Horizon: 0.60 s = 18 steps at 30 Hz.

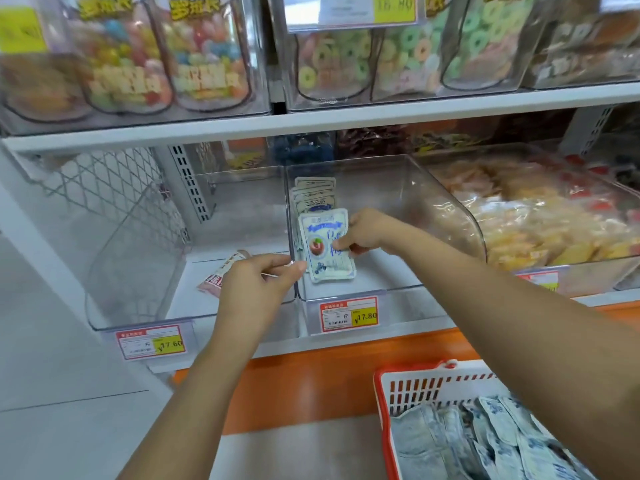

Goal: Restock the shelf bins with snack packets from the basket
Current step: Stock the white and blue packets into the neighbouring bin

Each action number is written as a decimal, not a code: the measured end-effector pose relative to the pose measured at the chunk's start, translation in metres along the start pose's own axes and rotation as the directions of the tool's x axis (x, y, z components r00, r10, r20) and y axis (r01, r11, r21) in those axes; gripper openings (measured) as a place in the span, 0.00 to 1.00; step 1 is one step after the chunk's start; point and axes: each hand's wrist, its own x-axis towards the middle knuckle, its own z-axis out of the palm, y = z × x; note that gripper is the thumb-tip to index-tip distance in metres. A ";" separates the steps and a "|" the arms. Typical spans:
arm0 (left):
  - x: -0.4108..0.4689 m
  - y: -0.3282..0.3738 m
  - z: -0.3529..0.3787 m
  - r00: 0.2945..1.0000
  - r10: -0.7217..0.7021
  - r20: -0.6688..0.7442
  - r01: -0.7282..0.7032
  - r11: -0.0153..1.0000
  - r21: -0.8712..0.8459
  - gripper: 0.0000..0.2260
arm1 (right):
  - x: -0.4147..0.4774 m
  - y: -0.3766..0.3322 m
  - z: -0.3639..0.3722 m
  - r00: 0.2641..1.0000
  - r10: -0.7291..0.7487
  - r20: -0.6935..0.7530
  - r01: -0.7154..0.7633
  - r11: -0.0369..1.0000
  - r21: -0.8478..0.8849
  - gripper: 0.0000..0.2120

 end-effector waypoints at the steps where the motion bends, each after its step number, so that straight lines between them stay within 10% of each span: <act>1: 0.000 0.000 -0.001 1.000 0.001 0.004 -0.001 1.000 -0.002 0.16 | 0.005 0.002 0.008 1.000 0.003 -0.014 -0.003 0.998 -0.062 0.12; 9: 0.000 -0.002 0.000 1.000 0.005 -0.002 -0.005 1.000 0.006 0.16 | 0.020 0.002 0.039 0.996 0.091 -0.003 -0.084 0.912 -0.402 0.25; 18: -0.001 -0.002 0.002 1.000 0.000 -0.023 0.000 1.000 -0.008 0.15 | 0.025 -0.001 0.044 0.954 -0.070 -0.293 -0.005 0.969 -0.247 0.41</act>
